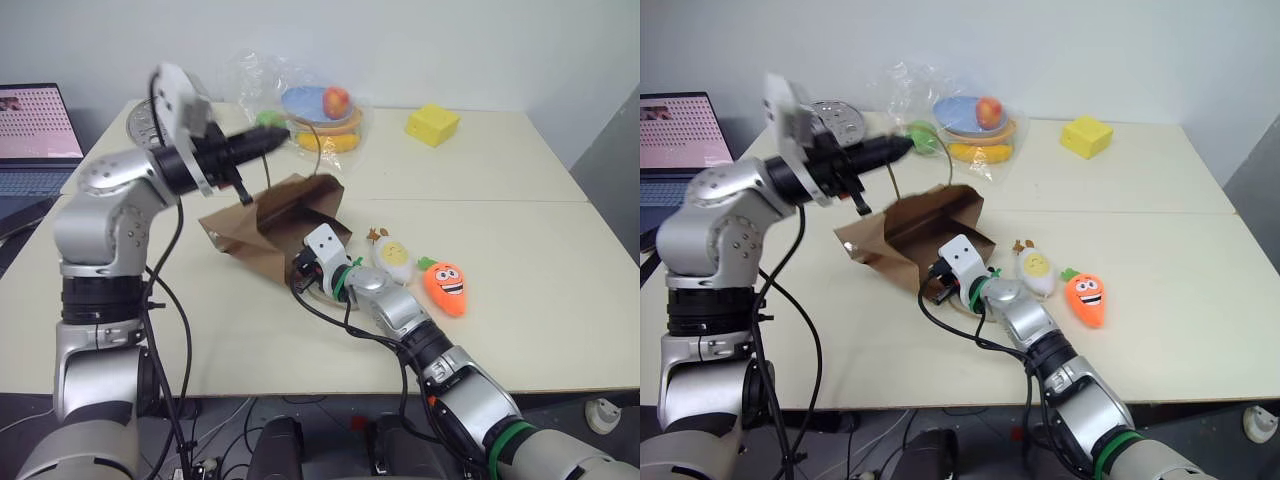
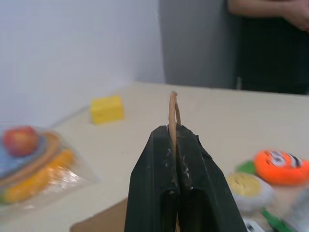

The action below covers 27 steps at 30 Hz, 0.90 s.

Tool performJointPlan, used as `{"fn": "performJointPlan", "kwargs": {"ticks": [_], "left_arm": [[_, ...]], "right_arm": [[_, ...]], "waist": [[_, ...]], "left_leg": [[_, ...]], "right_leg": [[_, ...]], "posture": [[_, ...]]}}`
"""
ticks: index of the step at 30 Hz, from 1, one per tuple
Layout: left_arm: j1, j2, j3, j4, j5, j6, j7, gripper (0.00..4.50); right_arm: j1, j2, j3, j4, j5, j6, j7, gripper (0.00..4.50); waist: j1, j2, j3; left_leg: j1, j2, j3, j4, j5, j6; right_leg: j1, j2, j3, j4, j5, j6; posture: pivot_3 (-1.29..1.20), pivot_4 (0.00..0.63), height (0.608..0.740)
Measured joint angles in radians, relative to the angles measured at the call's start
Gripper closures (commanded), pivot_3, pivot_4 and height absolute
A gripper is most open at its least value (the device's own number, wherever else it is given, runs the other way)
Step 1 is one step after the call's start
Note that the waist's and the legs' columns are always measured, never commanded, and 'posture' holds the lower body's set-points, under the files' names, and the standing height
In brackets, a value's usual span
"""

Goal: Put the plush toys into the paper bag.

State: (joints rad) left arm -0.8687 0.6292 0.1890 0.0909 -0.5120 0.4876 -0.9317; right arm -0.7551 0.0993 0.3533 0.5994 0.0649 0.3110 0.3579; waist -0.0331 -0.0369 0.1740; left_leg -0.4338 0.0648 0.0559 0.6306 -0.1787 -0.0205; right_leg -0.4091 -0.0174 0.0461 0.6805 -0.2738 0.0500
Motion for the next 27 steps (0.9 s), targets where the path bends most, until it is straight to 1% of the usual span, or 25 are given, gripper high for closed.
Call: {"fn": "performJointPlan", "kwargs": {"ticks": [2, 5, 9, 12, 14, 17, 20, 21, 23, 24, 25, 26, 27], "left_arm": [[-0.029, -0.016, 0.041, 0.004, -0.013, -0.003, 0.050, 4.50], [-0.055, -0.025, 0.069, 0.030, -0.017, -0.014, 0.104, 4.50], [-0.054, -0.025, 0.075, 0.037, -0.018, -0.019, 0.117, 4.50], [-0.003, -0.019, 0.073, 0.016, -0.017, -0.041, 0.099, 4.50], [0.057, -0.014, 0.055, -0.001, -0.012, -0.049, 0.074, 4.50], [0.125, -0.006, 0.016, -0.023, -0.005, -0.062, 0.026, 4.50], [0.153, -0.002, -0.010, -0.029, 0.003, -0.074, -0.010, 4.50], [0.156, -0.002, -0.010, -0.029, 0.003, -0.076, -0.018, 4.50], [0.159, 0.000, -0.014, -0.030, 0.002, -0.077, -0.033, 4.50], [0.162, 0.001, -0.020, -0.034, 0.002, -0.078, -0.043, 4.50], [0.167, 0.003, -0.023, -0.036, 0.003, -0.079, -0.044, 4.50], [0.170, 0.003, -0.025, -0.036, 0.003, -0.079, -0.045, 4.50], [0.171, 0.001, -0.033, -0.037, 0.004, -0.079, -0.045, 4.50]], "right_arm": [[-0.009, 0.008, -0.009, 0.016, -0.015, -0.006, -0.009, 4.46], [-0.011, 0.011, -0.018, 0.024, -0.028, -0.016, -0.008, 4.46], [-0.011, 0.014, -0.024, 0.026, -0.043, -0.020, -0.002, 4.46], [-0.011, 0.018, -0.040, 0.030, -0.043, -0.020, 0.010, 4.46], [-0.001, 0.018, -0.059, 0.016, -0.034, -0.020, 0.029, 4.46], [0.059, 0.015, -0.092, -0.097, 0.016, -0.013, 0.077, 4.46], [0.115, -0.032, -0.099, -0.353, 0.076, 0.031, 0.141, 4.46], [0.117, -0.045, -0.101, -0.399, 0.082, 0.044, 0.148, 4.46], [0.136, -0.083, -0.129, -0.521, 0.111, 0.104, 0.153, 4.11], [0.186, -0.108, -0.151, -0.627, 0.149, 0.143, 0.157, 3.89], [0.216, -0.127, -0.169, -0.688, 0.175, 0.169, 0.161, 3.51], [0.236, -0.140, -0.185, -0.729, 0.193, 0.188, 0.162, 3.31], [0.276, -0.181, -0.223, -0.825, 0.226, 0.238, 0.155, 2.86]], "waist": [[0.000, 0.000, 0.000], [0.000, 0.000, 0.000], [0.000, 0.000, 0.000], [-0.001, 0.000, 0.000], [-0.001, 0.000, 0.000], [0.001, 0.000, 0.000], [0.004, 0.000, 0.000], [0.003, 0.000, 0.000], [0.003, 0.000, 0.000], [0.006, 0.000, 0.000], [0.007, 0.000, 0.000], [0.007, 0.000, 0.000], [0.007, 0.000, 0.000]], "left_leg": [[0.000, 0.000, 0.000, 0.000, 0.000, 0.000], [0.000, 0.000, 0.000, 0.000, 0.000, 0.000], [0.000, 0.000, 0.000, 0.000, 0.000, 0.000], [0.000, 0.000, 0.000, -0.001, 0.000, -0.001], [0.000, 0.000, 0.000, -0.001, 0.000, -0.001], [-0.001, 0.000, 0.000, -0.001, 0.000, -0.001], [-0.002, 0.000, 0.000, -0.001, 0.000, -0.001], [-0.002, 0.000, 0.000, -0.001, 0.000, -0.001], [-0.001, 0.000, 0.000, -0.001, 0.000, -0.001], [-0.001, 0.000, -0.001, -0.001, 0.000, -0.001], [-0.001, 0.000, -0.001, -0.001, 0.000, -0.001], [-0.001, 0.000, -0.001, -0.001, 0.000, -0.001], [-0.002, 0.000, 0.000, -0.001, 0.000, -0.001]], "right_leg": [[0.000, 0.000, 0.000, 0.000, 0.000, 0.000], [0.000, 0.000, 0.000, 0.000, 0.000, 0.000], [0.000, 0.000, 0.000, 0.000, 0.000, 0.000], [0.000, 0.000, 0.000, 0.000, 0.000, 0.000], [0.000, 0.000, -0.001, 0.000, 0.000, 0.000], [-0.001, 0.000, -0.001, 0.000, 0.000, 0.000], [-0.001, -0.001, -0.001, -0.001, 0.000, 0.000], [-0.001, -0.001, -0.001, -0.001, 0.000, 0.000], [-0.001, -0.001, -0.001, -0.001, 0.000, 0.000], [0.000, -0.001, -0.002, -0.001, 0.000, 0.000], [0.000, -0.001, -0.002, -0.001, 0.000, 0.000], [0.000, -0.001, -0.002, -0.001, 0.000, -0.001], [0.000, -0.001, -0.002, -0.002, 0.000, -0.001]], "posture": [[0.00, 0.150, 0.740], [0.00, 0.150, 0.740], [0.00, 0.150, 0.740], [0.00, 0.150, 0.740], [0.00, 0.150, 0.740], [0.00, 0.150, 0.740], [0.00, 0.150, 0.740], [0.00, 0.150, 0.740], [0.00, 0.150, 0.740], [0.00, 0.150, 0.740], [0.00, 0.150, 0.740], [0.00, 0.150, 0.740], [0.00, 0.150, 0.740]]}}
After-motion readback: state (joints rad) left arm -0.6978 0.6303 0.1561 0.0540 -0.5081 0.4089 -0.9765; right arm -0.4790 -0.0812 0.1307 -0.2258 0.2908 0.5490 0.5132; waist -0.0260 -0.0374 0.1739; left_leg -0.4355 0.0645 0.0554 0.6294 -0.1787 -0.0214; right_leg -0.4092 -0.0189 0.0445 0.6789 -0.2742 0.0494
